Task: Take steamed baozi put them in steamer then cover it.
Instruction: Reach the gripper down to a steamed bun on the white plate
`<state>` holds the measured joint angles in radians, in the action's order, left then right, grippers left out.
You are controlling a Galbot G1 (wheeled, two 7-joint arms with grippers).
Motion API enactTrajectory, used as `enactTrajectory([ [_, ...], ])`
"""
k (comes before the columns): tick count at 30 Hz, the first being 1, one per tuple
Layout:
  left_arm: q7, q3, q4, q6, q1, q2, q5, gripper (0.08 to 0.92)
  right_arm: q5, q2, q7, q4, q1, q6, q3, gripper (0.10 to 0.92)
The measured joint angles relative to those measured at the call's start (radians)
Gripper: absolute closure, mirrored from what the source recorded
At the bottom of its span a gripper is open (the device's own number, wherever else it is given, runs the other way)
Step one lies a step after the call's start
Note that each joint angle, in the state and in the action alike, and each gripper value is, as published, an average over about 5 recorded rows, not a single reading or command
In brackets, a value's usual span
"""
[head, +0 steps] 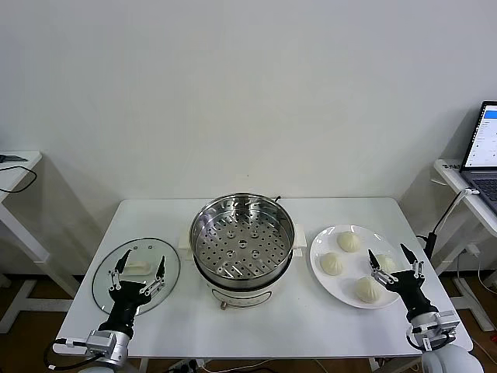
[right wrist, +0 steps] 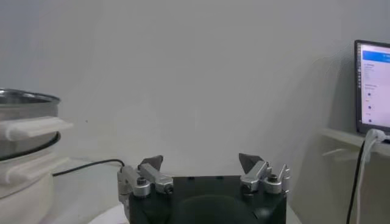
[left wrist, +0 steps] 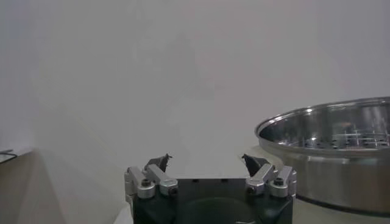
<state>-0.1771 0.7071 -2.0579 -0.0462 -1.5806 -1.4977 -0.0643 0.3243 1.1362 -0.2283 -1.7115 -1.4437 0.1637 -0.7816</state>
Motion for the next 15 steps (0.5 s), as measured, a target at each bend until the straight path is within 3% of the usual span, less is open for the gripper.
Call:
enactTrajectory([
  [7, -0.004, 0.0, 0.008, -0.002, 0.003, 0.007, 0.009, 0.177, -0.067, -0.056, -0.009, 0.034, 0.059, -0.03, 0.011, 0.203],
  [15, -0.008, -0.002, 0.009, -0.006, 0.008, 0.015, 0.016, 0.177, -0.234, -0.219, -0.053, 0.103, 0.201, -0.075, 0.093, 0.203],
])
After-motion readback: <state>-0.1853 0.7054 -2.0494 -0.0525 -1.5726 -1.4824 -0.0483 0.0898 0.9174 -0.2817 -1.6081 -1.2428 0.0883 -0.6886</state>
